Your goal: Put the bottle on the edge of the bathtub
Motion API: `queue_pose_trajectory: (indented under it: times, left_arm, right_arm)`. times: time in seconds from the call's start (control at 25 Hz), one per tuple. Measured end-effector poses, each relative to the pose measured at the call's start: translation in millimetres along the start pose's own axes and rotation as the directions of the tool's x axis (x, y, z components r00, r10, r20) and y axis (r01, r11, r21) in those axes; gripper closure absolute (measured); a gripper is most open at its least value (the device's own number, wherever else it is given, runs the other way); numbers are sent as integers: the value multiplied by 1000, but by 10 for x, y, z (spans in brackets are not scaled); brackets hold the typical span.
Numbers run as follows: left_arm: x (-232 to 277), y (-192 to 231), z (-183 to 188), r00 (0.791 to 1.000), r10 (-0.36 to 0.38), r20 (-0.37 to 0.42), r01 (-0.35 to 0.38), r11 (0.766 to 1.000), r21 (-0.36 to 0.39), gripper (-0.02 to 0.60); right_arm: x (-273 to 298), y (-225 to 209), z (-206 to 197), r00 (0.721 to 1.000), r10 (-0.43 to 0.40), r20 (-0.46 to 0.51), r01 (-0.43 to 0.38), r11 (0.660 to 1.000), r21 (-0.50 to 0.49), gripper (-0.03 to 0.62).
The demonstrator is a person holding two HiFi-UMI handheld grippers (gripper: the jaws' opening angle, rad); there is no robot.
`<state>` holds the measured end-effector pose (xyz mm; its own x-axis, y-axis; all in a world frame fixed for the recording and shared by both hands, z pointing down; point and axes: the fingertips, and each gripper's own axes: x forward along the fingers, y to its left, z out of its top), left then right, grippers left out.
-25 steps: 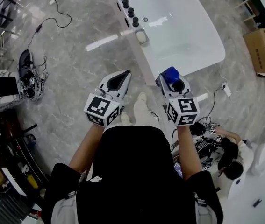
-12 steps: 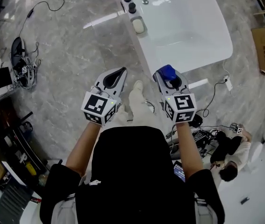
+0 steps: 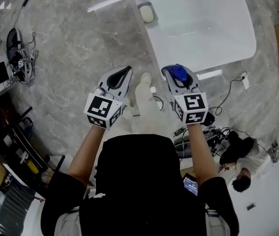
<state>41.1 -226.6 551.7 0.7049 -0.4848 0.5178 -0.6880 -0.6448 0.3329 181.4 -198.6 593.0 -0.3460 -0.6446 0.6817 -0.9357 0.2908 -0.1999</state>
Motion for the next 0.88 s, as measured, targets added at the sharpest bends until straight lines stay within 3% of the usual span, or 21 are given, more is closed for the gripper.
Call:
queue_pose_trajectory:
  times: [0.4, 0.88]
  left_arm:
    - [246, 212, -354, 999, 28, -43, -29, 999, -33, 569]
    - [316, 436, -630, 995, 68, -69, -73, 994, -79, 569]
  right_arm:
    - [576, -204, -198, 999, 18, -44, -19, 999, -39, 428]
    - [1331, -334, -159, 1000, 4, -20, -6, 996, -92, 428]
